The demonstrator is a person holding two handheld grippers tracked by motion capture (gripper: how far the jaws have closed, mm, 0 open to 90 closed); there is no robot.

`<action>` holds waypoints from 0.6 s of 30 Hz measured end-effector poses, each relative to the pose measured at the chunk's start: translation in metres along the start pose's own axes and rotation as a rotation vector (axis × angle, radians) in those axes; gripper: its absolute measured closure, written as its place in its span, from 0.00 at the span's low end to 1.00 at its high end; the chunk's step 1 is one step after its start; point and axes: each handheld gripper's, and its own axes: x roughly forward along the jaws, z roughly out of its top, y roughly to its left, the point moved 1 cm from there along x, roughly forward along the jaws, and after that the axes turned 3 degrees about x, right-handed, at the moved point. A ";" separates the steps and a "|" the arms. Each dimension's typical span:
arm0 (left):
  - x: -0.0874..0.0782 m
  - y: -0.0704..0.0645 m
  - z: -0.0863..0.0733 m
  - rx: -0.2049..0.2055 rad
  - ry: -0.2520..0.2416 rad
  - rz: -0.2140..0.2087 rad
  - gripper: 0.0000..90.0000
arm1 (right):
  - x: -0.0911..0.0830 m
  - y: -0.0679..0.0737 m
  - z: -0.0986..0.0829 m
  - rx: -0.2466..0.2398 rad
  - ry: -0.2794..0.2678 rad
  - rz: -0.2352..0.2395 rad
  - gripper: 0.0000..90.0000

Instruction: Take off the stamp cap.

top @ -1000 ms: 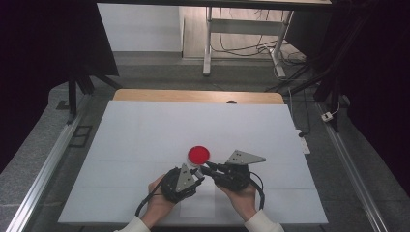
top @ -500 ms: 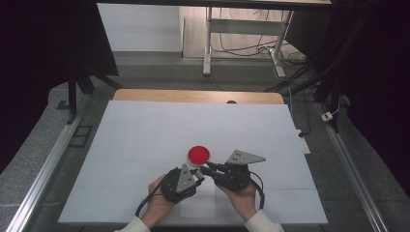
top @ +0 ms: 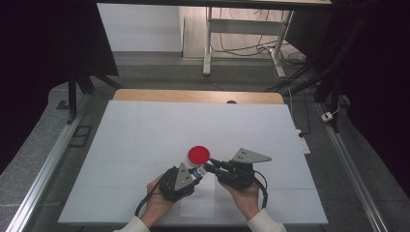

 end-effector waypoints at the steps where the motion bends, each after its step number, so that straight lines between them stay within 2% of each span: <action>1: 0.000 0.001 0.000 0.000 0.001 0.003 0.72 | 0.000 0.000 0.000 -0.001 -0.001 0.000 0.84; 10: -0.007 0.009 -0.004 -0.020 -0.002 0.000 0.72 | -0.001 -0.002 0.000 -0.001 -0.003 -0.003 0.84; 18: -0.017 0.020 -0.012 -0.059 -0.011 0.005 0.72 | -0.004 -0.005 0.001 -0.001 -0.009 -0.012 0.84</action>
